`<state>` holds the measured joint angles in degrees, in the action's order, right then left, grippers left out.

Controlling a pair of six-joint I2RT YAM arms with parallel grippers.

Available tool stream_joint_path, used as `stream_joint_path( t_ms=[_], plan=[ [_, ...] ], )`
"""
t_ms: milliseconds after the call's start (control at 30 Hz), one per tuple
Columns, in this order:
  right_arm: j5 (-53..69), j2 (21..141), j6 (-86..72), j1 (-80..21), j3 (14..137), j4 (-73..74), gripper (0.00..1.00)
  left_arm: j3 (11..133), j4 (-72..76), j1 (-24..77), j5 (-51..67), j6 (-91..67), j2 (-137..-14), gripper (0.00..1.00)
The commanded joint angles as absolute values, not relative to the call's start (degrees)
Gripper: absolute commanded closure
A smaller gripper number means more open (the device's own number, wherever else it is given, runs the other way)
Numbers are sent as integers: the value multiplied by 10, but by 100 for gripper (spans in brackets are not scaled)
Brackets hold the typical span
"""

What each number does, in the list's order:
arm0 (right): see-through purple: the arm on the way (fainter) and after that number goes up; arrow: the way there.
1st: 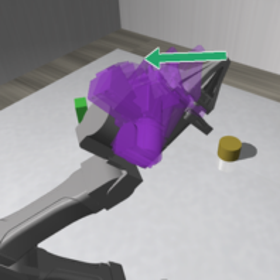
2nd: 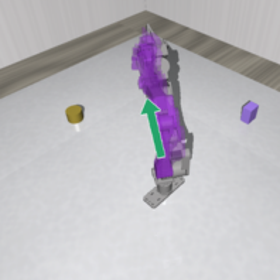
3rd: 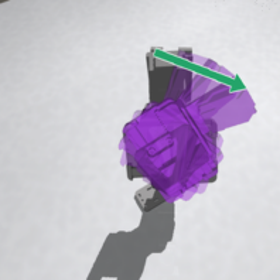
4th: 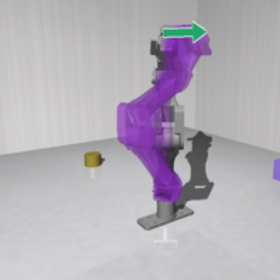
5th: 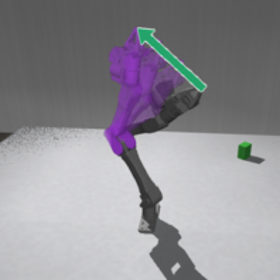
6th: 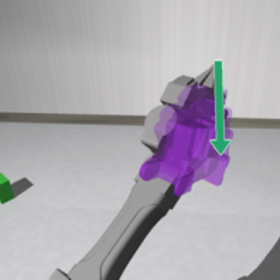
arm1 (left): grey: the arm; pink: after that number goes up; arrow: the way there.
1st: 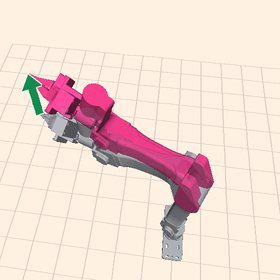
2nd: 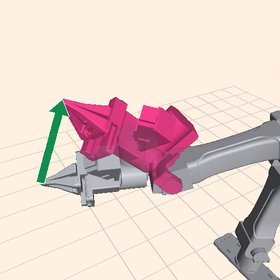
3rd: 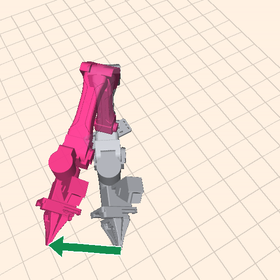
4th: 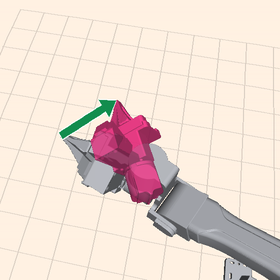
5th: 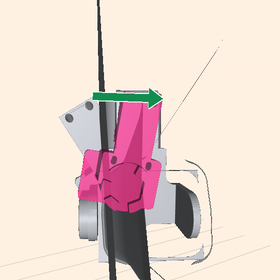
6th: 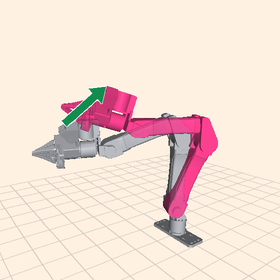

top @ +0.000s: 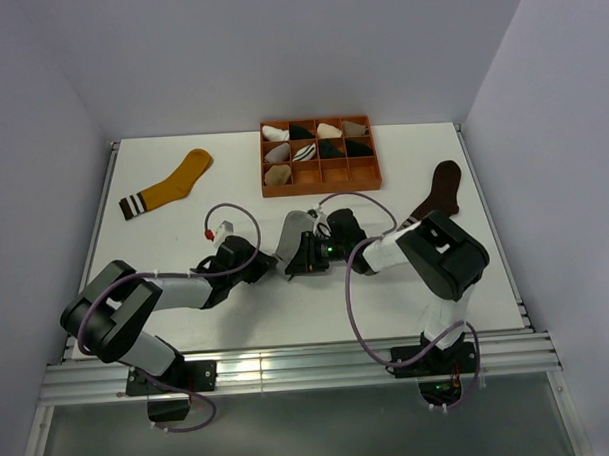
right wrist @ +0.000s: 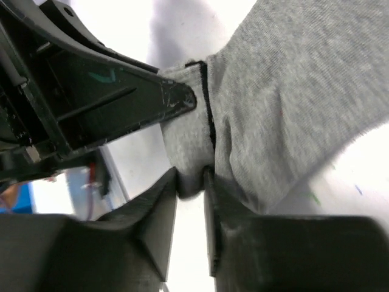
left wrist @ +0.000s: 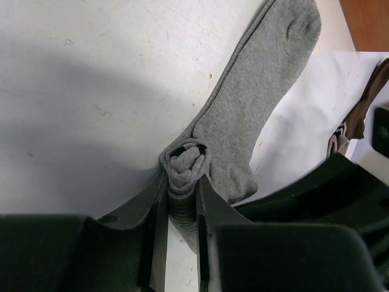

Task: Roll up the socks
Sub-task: Roll the sock at the center of the board.

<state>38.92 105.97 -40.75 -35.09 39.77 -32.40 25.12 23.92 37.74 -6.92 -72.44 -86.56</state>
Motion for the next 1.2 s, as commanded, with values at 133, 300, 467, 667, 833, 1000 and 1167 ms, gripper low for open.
stream_joint_path(
  t_ms=[133, 300, 467, 667, 833, 1000, 1167],
  plan=[
    [122, 899, -252, -420, 360, -193, 57, 283, 111, 376, -76, -689, -899, 100],
    [-53, 835, -202, -509, 357, -171, 56, 308, 78, 377, -69, -681, -910, 100],
    [-126, 845, -148, -562, 376, -160, 55, 318, 63, 378, -69, -670, -907, 100],
    [-174, 885, -109, -606, 403, -168, 55, 326, 58, 379, -66, -662, -907, 100],
    [-194, 891, -76, -624, 409, -191, 54, 331, 55, 381, -61, -657, -913, 100],
    [-203, 919, -54, -630, 426, -199, 52, 336, 55, 383, -56, -654, -916, 100],
    [-202, 960, -47, -629, 439, -198, 52, 335, 56, 384, -55, -652, -917, 100]
  ],
)
